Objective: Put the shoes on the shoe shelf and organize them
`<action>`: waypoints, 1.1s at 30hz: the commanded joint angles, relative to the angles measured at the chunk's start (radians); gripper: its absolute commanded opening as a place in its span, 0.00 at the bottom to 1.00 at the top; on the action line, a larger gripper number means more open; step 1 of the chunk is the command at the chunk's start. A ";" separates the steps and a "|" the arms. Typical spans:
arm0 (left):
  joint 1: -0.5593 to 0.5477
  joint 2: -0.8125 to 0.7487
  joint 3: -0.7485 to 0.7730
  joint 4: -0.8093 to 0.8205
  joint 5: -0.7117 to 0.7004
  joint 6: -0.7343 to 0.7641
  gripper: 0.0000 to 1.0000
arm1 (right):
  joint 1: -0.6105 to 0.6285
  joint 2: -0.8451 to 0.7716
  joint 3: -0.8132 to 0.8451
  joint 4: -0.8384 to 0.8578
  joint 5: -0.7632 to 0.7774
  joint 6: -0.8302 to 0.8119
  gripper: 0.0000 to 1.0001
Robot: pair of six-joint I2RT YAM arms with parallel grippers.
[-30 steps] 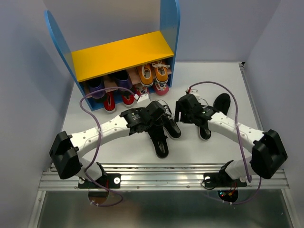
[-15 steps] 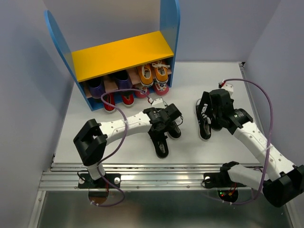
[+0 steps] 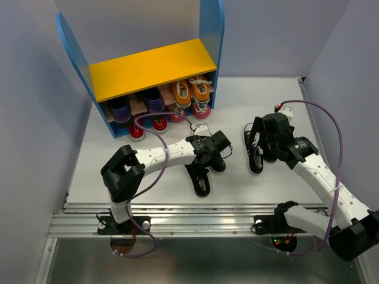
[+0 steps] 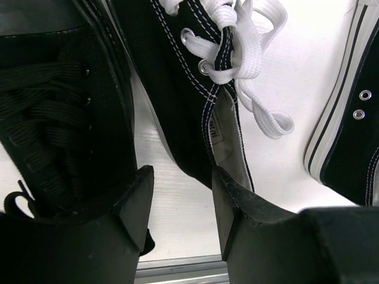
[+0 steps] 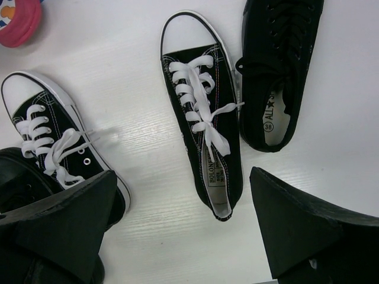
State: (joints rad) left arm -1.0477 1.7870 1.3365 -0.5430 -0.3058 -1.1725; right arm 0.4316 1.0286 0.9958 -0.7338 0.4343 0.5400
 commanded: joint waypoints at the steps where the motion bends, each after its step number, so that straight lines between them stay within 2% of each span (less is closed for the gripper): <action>1: -0.006 0.002 0.036 0.026 -0.004 -0.012 0.54 | 0.001 -0.022 0.017 -0.003 0.009 0.002 1.00; 14: -0.008 0.077 0.039 0.037 -0.012 -0.039 0.53 | 0.001 -0.027 -0.011 -0.004 -0.012 0.008 1.00; 21: -0.015 0.111 0.013 0.008 -0.003 -0.070 0.43 | 0.001 -0.038 -0.025 -0.006 -0.026 0.012 1.00; 24: -0.024 0.088 0.013 -0.018 -0.030 -0.078 0.43 | 0.001 -0.038 -0.028 -0.006 -0.031 0.017 1.00; 29: -0.044 0.026 0.024 -0.083 -0.099 -0.093 0.62 | 0.001 -0.033 -0.026 0.002 -0.037 0.020 1.00; 30: -0.046 0.020 0.033 -0.092 -0.110 -0.095 0.71 | 0.001 -0.032 -0.026 0.004 -0.040 0.020 1.00; 33: -0.049 0.008 0.047 -0.120 -0.144 -0.098 0.79 | 0.001 -0.029 -0.022 0.010 -0.045 0.018 1.00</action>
State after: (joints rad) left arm -1.0790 1.8599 1.3510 -0.5507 -0.3809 -1.2610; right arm 0.4316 1.0100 0.9668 -0.7414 0.4019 0.5541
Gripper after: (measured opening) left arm 0.751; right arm 0.998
